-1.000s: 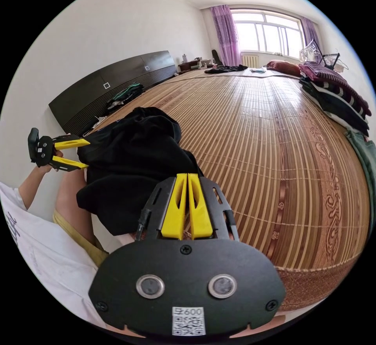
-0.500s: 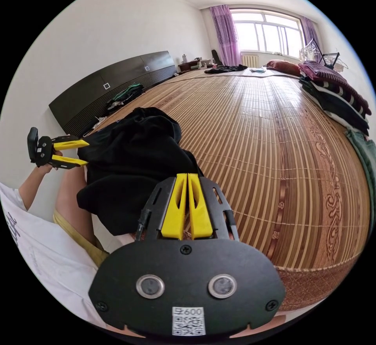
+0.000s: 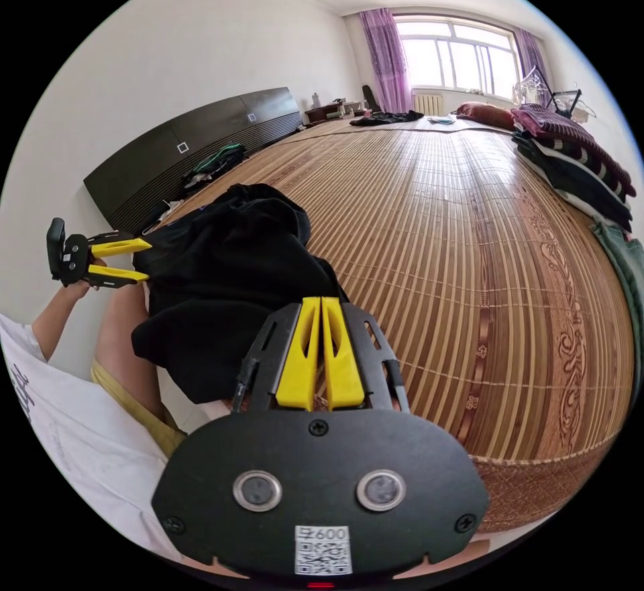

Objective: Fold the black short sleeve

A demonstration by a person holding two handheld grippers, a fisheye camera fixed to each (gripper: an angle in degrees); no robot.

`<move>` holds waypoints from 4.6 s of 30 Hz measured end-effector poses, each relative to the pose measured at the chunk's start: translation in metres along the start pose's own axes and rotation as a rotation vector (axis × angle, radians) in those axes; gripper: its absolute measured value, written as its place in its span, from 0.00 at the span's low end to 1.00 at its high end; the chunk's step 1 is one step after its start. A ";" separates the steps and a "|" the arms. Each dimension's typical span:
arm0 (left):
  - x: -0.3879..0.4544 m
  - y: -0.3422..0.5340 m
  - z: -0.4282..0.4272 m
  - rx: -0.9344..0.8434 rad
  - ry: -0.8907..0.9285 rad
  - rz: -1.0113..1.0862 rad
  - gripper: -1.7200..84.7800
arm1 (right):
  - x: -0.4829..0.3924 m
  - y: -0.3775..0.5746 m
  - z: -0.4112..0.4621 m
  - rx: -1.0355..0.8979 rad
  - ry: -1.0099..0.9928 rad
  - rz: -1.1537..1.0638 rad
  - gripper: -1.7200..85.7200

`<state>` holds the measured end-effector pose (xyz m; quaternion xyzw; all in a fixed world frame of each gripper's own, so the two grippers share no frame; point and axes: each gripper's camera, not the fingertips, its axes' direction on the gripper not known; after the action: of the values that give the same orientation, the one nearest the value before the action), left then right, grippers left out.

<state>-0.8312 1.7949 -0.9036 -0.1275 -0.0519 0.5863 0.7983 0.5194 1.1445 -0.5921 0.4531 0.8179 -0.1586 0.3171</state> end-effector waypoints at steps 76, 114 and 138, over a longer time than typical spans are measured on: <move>-0.199 0.057 -0.057 0.191 0.200 -0.392 0.05 | -0.023 0.057 -0.070 0.008 -0.031 0.027 0.01; -0.203 0.065 -0.180 0.272 -0.114 -0.467 0.05 | -0.107 0.093 0.227 -0.275 0.270 -0.226 0.01; -0.232 0.067 -0.197 0.408 0.044 -0.592 0.05 | 0.135 0.071 0.235 -0.541 0.952 -0.358 0.01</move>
<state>-0.9184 1.5649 -1.0952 0.0423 0.0486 0.3250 0.9435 0.6148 1.1406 -0.8549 0.2317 0.9460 0.2264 -0.0132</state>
